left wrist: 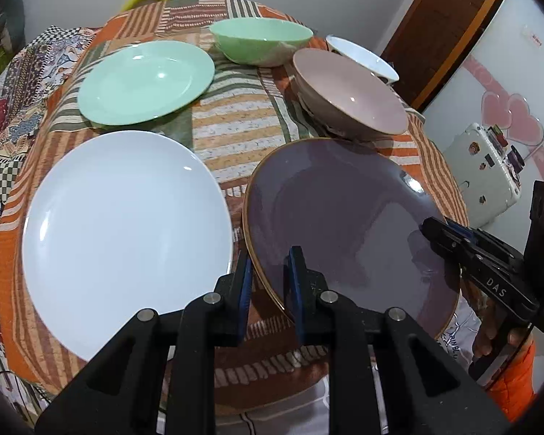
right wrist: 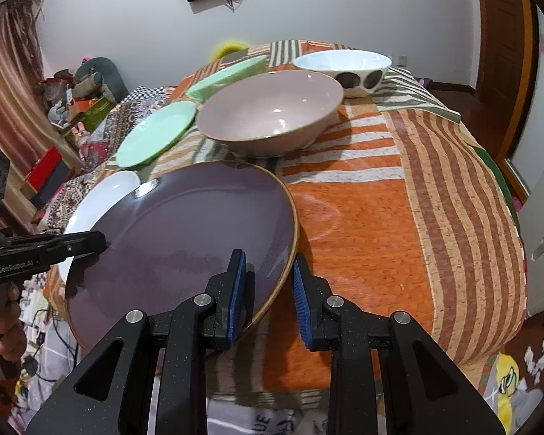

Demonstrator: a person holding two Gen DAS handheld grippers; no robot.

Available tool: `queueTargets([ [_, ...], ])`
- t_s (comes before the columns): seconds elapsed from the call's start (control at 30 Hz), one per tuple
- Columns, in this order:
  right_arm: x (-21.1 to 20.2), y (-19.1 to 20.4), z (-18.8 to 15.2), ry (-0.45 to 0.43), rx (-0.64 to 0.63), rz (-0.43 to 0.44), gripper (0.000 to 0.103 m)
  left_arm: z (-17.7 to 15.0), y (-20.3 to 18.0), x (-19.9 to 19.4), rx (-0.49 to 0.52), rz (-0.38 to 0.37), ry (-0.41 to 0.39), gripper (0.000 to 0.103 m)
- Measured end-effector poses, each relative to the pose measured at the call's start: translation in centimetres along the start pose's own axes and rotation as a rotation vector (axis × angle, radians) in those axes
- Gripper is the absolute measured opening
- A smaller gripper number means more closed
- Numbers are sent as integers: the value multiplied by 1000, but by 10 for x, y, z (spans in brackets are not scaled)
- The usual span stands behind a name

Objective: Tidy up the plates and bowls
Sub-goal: 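Lift the purple plate off the white plate and carry it aside with both grippers, then lower the purple plate onto the bedspread and open both grippers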

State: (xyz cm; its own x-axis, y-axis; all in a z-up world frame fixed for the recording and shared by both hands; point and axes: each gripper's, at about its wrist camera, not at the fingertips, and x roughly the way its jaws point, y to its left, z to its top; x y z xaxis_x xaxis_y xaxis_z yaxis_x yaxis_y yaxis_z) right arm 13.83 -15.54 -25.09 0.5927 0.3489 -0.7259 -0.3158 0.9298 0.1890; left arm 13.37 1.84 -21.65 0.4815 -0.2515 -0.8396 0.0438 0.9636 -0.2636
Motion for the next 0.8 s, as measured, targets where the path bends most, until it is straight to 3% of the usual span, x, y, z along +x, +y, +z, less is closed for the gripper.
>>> queueTargets([
  [0.57,17,-13,-1,66,18,-28,23,2,-1,31,4,11,66,19],
  [0.8,10,-11,2,71,18,-30,26,5,-2,15,5,6,23,19],
])
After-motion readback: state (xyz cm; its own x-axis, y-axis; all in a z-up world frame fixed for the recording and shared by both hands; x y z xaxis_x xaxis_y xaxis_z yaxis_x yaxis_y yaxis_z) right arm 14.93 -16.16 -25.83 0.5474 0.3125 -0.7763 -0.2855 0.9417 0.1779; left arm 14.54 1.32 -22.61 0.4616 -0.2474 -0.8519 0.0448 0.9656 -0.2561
